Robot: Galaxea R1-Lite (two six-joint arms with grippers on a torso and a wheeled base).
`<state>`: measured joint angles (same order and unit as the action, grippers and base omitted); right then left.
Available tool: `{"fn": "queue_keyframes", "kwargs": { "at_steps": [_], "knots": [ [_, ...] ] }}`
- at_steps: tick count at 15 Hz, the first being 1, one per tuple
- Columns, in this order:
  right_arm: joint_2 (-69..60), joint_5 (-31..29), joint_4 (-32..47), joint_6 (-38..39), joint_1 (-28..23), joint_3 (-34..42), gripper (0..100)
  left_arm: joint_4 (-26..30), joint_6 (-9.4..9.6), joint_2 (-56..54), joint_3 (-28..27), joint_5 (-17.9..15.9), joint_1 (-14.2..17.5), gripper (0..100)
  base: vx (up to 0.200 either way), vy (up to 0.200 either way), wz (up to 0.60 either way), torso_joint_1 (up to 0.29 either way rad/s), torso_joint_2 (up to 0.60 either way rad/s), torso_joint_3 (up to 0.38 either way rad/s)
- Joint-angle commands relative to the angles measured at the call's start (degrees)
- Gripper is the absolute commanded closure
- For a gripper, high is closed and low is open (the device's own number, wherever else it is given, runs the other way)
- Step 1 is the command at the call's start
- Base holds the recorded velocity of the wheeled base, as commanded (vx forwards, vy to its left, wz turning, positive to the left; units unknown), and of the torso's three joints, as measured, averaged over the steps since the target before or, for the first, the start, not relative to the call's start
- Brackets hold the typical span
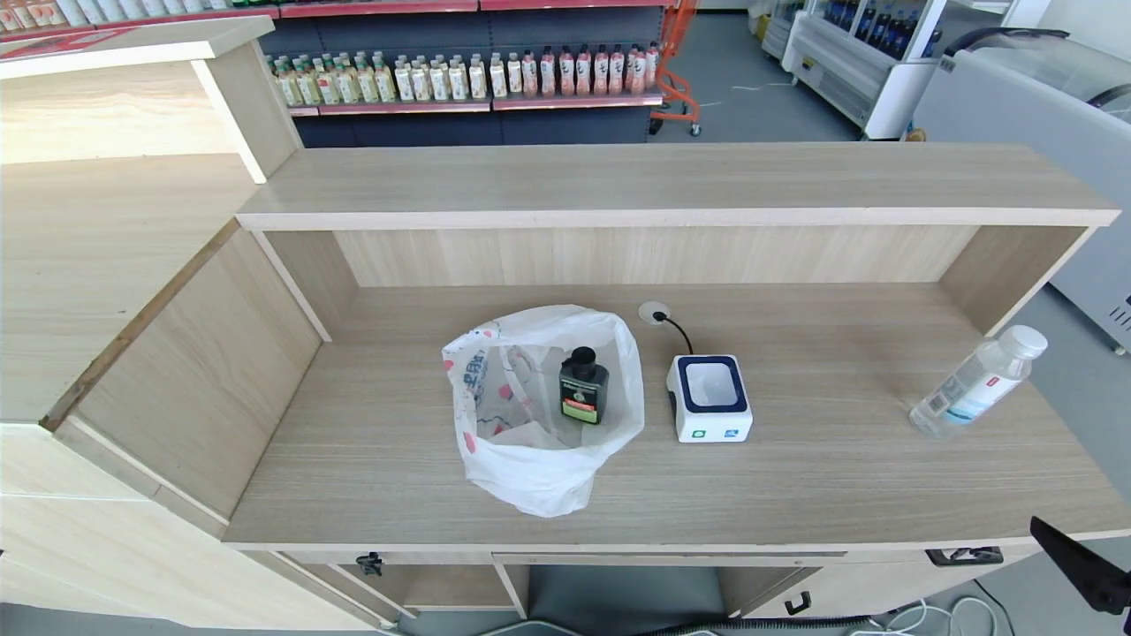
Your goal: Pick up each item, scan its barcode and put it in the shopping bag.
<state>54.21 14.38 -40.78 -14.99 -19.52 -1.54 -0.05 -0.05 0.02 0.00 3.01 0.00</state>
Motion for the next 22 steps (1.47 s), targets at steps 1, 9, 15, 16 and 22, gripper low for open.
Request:
{"fn": "queue_keyframes", "kwargs": {
  "at_steps": [1, 9, 15, 16, 22],
  "knots": [
    [0.2, -0.1, -0.1, 0.1, -0.2, 0.0, 0, 0.0, 0.05, 0.0, 0.0, 0.0, 0.0, 0, 0.0, 0.0, 0.0, 0.0, 0.0, 0.0],
    [1.1, 0.5, -0.2, 0.6, -5.8, -0.8, 0, 0.0, 0.22, 0.0, 0.0, 0.0, 0.0, 0, 0.0, -0.2, 0.0, 0.007, 0.0, 0.001],
    [3.7, 2.4, -0.3, 3.7, -5.4, -2.5, 0, 0.0, 0.31, 0.0, 0.0, 0.0, 0.0, 0, 0.0, -0.2, 0.0, 0.003, 0.0, 0.002],
    [3.8, 2.5, -0.3, 3.7, -5.4, -2.5, 0, 0.0, 0.31, 0.0, 0.0, 0.0, 0.0, 0, 0.0, -0.2, 0.0, 0.007, 0.0, 0.007],
    [6.2, 3.7, -0.3, 4.9, -5.4, -2.7, 0, 0.0, 0.31, 0.0, 0.0, 0.0, 0.0, 0, 0.0, -0.2, 0.0, 0.003, 0.0, 0.002]
  ]
}}
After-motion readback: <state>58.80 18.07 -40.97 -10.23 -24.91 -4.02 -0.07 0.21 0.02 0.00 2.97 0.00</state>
